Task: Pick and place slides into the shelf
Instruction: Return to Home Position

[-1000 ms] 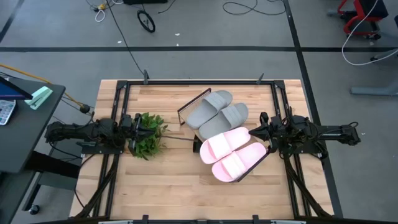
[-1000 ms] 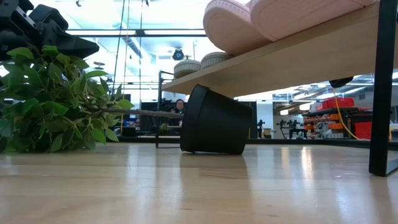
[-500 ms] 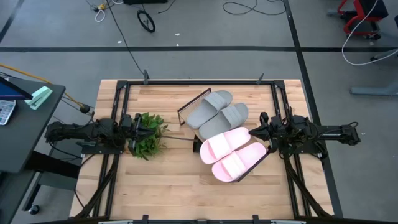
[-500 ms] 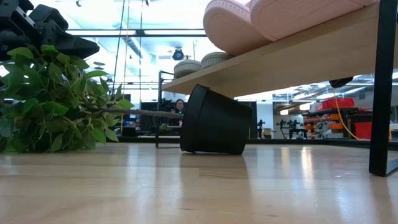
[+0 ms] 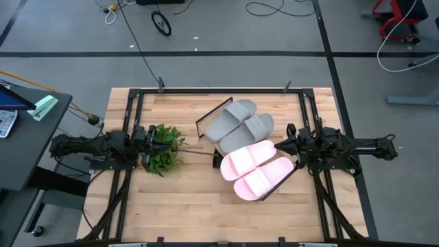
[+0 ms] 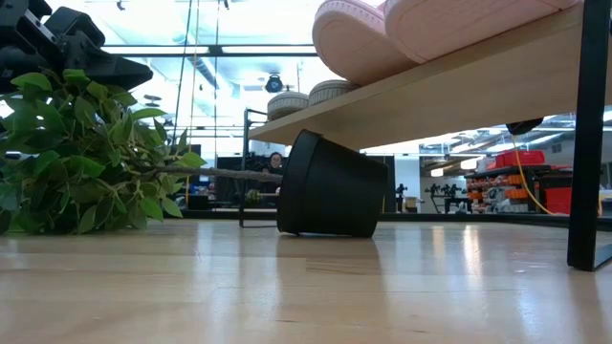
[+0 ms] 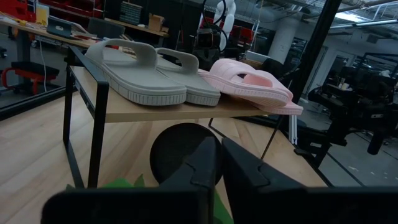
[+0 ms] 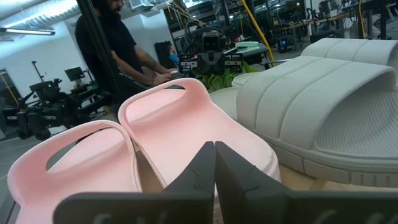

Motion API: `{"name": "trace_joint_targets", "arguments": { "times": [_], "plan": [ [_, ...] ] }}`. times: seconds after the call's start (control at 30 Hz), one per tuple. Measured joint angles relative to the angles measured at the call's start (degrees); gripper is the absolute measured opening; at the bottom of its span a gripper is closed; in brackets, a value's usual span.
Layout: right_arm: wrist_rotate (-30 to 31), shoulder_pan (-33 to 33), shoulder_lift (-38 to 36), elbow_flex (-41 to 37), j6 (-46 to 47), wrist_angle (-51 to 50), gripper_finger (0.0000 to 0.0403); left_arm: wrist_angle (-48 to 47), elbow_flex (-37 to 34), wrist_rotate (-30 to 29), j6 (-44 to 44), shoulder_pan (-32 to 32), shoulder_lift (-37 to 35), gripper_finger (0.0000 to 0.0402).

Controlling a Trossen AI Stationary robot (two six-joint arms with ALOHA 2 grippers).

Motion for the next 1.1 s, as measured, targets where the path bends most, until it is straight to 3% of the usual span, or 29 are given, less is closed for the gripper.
{"name": "trace_joint_targets", "arguments": {
  "times": [0.73,1.1],
  "plan": [
    [0.0,0.0,0.0,0.0,0.0,0.0,0.0014,0.0,0.0,0.0,0.0,0.0,0.0,0.0023],
    [0.0,0.0,0.0,0.0,0.0,0.0,0.0014,0.0,0.0,0.0,0.0,0.0,0.0,0.004]
  ]
}}
